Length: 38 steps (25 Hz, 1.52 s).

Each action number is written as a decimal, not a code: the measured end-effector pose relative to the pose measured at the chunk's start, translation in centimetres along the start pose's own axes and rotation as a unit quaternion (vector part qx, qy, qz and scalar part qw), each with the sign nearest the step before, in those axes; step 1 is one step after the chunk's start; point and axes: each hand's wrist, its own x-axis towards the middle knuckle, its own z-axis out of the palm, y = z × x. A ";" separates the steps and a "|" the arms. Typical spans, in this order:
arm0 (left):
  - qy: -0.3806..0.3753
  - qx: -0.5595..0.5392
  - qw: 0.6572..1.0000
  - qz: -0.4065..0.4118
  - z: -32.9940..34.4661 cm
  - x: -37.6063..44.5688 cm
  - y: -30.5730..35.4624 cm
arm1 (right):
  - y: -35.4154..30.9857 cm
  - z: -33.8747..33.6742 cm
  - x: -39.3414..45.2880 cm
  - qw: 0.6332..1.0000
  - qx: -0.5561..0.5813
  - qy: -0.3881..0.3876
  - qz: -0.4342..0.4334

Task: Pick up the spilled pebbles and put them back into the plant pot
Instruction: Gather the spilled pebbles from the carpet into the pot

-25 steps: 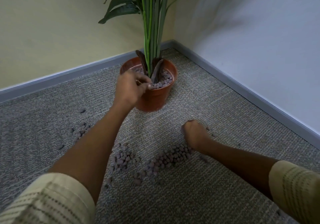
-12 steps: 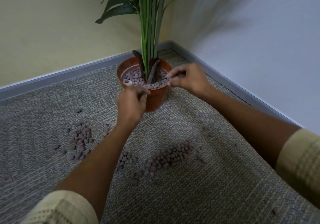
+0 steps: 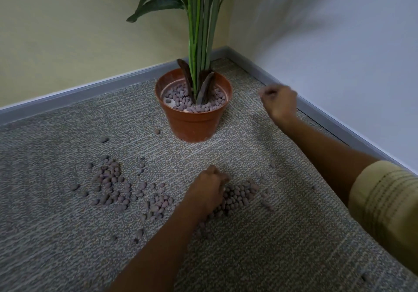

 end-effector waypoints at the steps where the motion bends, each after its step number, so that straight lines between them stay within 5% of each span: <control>1: -0.006 0.004 1.000 -0.003 0.5 0.1 0.0 | 2.2 0.4 -0.4 0.994 -0.077 -0.070 0.008; 4: -0.012 0.021 1.000 -0.011 1.3 0.3 -0.1 | 7.1 2.5 -2.2 0.897 -0.274 -0.341 -0.061; 7: -0.002 0.018 1.000 -0.017 1.5 0.2 -0.2 | 8.7 3.2 -3.7 0.832 -0.354 -0.404 -0.142; 11: 0.022 0.003 0.999 -0.026 1.4 0.2 -0.5 | 9.9 2.5 -4.1 0.860 -0.360 -0.321 -0.167; 17: 0.030 0.008 0.999 -0.040 1.2 -0.5 -0.8 | 10.6 -1.6 -4.8 0.930 -0.157 -0.326 0.062; 29: 0.016 0.037 0.997 -0.067 0.9 -1.2 -0.1 | 13.3 -7.7 -8.7 0.889 -0.204 -0.330 0.244; 34: 0.025 0.018 0.996 -0.083 0.9 -1.4 -0.5 | 13.6 -7.6 -8.7 0.888 -0.149 -0.276 0.336; 38: 0.054 -0.033 0.992 -0.111 0.8 -1.1 -0.7 | 12.2 -6.2 -9.1 0.899 -0.047 -0.299 0.317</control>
